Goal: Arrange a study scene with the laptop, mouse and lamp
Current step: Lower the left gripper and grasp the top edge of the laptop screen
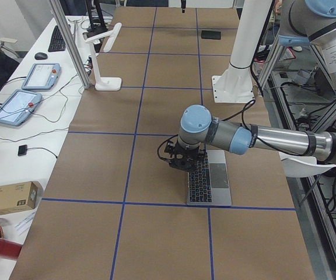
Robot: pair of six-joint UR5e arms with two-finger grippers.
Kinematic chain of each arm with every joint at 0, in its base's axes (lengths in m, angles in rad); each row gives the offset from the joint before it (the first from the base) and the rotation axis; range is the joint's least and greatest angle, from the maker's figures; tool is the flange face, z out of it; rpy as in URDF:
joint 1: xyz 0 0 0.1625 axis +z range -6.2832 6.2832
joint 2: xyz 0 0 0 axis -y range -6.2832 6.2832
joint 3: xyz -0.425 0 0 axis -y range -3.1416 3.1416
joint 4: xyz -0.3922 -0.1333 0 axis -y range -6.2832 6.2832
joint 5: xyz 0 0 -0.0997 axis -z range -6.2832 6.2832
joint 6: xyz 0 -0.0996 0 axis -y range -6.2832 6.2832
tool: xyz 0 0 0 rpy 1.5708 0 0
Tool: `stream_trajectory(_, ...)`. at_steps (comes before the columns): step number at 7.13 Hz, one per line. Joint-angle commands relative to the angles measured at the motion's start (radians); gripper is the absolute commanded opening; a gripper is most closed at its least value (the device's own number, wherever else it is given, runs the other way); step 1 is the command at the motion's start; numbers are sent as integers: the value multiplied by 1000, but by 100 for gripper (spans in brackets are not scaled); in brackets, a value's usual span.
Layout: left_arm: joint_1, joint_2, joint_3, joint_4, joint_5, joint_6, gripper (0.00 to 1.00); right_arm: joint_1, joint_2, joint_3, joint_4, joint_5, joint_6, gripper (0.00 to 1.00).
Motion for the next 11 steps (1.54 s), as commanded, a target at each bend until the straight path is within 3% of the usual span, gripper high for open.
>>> stream_trajectory(1,39,-14,1,-27,4,-69,100,0,0,0,0,1,0,100)
stream_trajectory(7,148,-20,5,-118,76,-233,100,0,-8,0,2,3,-3,100)
stream_trajectory(11,185,-8,11,-119,78,-241,100,0,-46,0,55,18,2,100)
